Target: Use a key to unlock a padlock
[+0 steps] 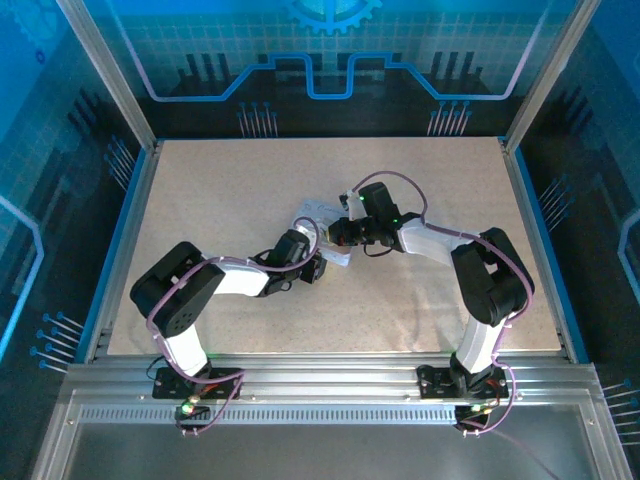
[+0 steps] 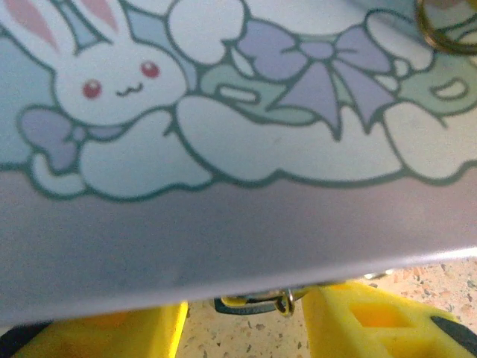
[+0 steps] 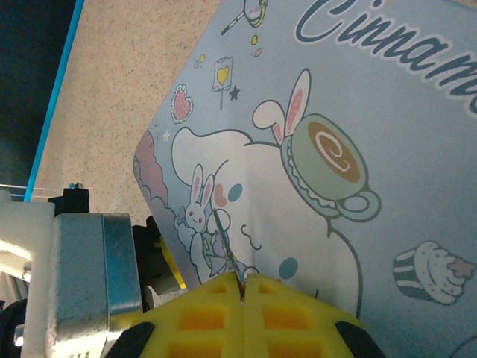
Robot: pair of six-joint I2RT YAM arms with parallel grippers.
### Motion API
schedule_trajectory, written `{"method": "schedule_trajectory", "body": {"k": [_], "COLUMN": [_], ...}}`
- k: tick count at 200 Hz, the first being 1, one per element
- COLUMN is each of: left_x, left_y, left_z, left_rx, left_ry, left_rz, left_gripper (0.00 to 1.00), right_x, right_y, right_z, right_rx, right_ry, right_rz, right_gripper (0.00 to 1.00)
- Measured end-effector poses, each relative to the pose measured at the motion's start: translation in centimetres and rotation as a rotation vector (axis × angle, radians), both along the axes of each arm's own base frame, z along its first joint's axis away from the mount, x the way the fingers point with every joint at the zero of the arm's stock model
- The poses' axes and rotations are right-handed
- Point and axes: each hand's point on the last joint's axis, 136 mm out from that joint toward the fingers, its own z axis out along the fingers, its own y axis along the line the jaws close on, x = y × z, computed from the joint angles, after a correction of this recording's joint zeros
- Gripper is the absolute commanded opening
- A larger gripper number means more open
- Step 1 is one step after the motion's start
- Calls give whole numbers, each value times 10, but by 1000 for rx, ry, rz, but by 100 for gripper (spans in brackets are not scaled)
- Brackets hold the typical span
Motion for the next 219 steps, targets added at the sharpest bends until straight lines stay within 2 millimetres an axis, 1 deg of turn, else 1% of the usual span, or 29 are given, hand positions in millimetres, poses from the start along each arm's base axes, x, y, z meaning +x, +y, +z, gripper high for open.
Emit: {"method": "schedule_trajectory", "body": {"k": [35, 61, 97, 113, 125, 152, 169, 185, 202, 219], "left_x": [2, 2, 2, -1, -4, -13, -19, -24, -28, -30], "left_y": [0, 1, 0, -2, -3, -6, -4, -3, -3, -4], "left_z": [-1, 0, 2, 3, 5, 11, 15, 17, 20, 24], "left_rx": [25, 32, 32, 29, 27, 13, 1, -4, -13, -23], "left_ry": [-19, -25, -31, -27, -20, 9, 36, 70, 108, 144], "left_rz": [2, 2, 0, -6, -13, -22, -12, -6, 5, 22], "left_gripper": [41, 35, 31, 26, 25, 24, 23, 23, 22, 20], "right_x": [0, 0, -1, -3, -5, -10, -15, -22, -33, -47], "right_y": [0, 0, -1, -4, -8, -18, -28, -36, -43, -51], "right_z": [0, 0, 3, 4, 8, 28, 40, 45, 42, 31], "right_rx": [0, 1, -2, -7, -9, 8, 16, 11, 2, -14], "right_ry": [0, -1, -4, -8, -17, -58, -88, -110, -117, -103], "right_rz": [0, 0, -4, -10, -18, -37, -51, -61, -59, -58], "right_gripper": [0, 0, 0, 0, 0, 0, 0, 0, 0, 0]}}
